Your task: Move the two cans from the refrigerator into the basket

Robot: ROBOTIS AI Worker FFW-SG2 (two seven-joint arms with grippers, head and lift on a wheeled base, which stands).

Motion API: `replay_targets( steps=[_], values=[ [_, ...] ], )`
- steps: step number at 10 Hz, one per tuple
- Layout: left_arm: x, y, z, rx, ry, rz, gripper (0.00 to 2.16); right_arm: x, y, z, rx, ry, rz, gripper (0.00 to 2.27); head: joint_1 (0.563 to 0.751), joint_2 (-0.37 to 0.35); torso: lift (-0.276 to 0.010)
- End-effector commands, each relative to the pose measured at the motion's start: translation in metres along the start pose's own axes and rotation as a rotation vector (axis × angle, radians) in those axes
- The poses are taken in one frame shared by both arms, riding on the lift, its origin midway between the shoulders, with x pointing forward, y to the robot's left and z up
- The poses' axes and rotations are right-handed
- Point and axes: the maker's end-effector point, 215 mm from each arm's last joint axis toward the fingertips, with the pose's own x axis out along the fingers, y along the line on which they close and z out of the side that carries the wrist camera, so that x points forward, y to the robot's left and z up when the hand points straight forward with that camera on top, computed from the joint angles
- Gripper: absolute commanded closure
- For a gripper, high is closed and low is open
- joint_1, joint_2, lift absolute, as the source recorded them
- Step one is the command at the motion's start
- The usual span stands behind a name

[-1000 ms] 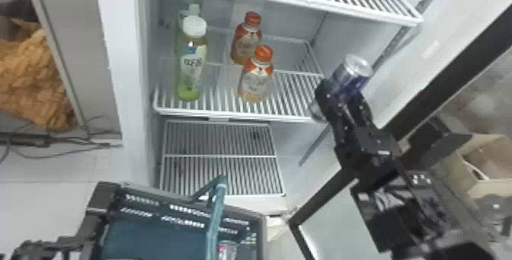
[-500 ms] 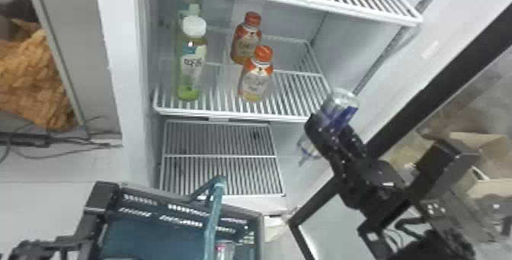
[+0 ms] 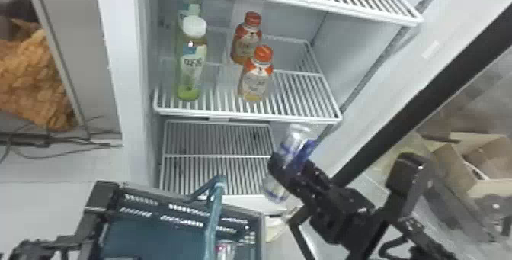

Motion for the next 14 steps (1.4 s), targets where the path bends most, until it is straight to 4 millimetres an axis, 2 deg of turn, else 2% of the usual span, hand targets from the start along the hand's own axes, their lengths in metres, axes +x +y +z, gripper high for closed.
replay_targets(
  steps=[1,3,4,6,8,10,12,14],
  values=[
    [0.0,0.0,-0.004,-0.007,0.01,0.0,1.21,0.0,0.015,-0.035,0.038,0.125,0.049,0.85,0.695,-0.35,-0.266],
    [0.0,0.0,-0.004,-0.007,0.009,-0.001,1.21,-0.003,0.029,-0.073,0.072,0.27,0.107,0.85,0.695,-0.35,-0.266],
    [0.0,-0.001,-0.003,-0.007,0.007,-0.004,1.21,-0.004,0.027,-0.092,0.082,0.345,0.127,0.85,0.695,-0.35,-0.266],
    [0.0,-0.001,-0.003,-0.007,0.007,-0.004,1.21,-0.007,0.03,-0.119,0.099,0.455,0.164,0.85,0.695,-0.35,-0.266],
    [0.0,-0.001,-0.003,-0.007,0.007,-0.004,1.21,-0.004,0.04,-0.126,0.104,0.477,0.198,0.85,0.695,-0.35,-0.266],
    [0.001,-0.001,-0.003,-0.009,0.007,-0.006,1.21,-0.004,0.041,-0.131,0.112,0.498,0.211,0.78,0.695,-0.35,-0.266],
    [0.001,-0.001,-0.003,-0.009,0.007,-0.006,1.21,-0.002,0.039,-0.13,0.108,0.493,0.21,0.34,0.695,-0.35,-0.266],
    [0.001,0.0,-0.004,-0.011,0.006,-0.006,1.21,0.004,0.032,-0.114,0.079,0.432,0.189,0.11,0.695,-0.35,-0.266]
  ],
)
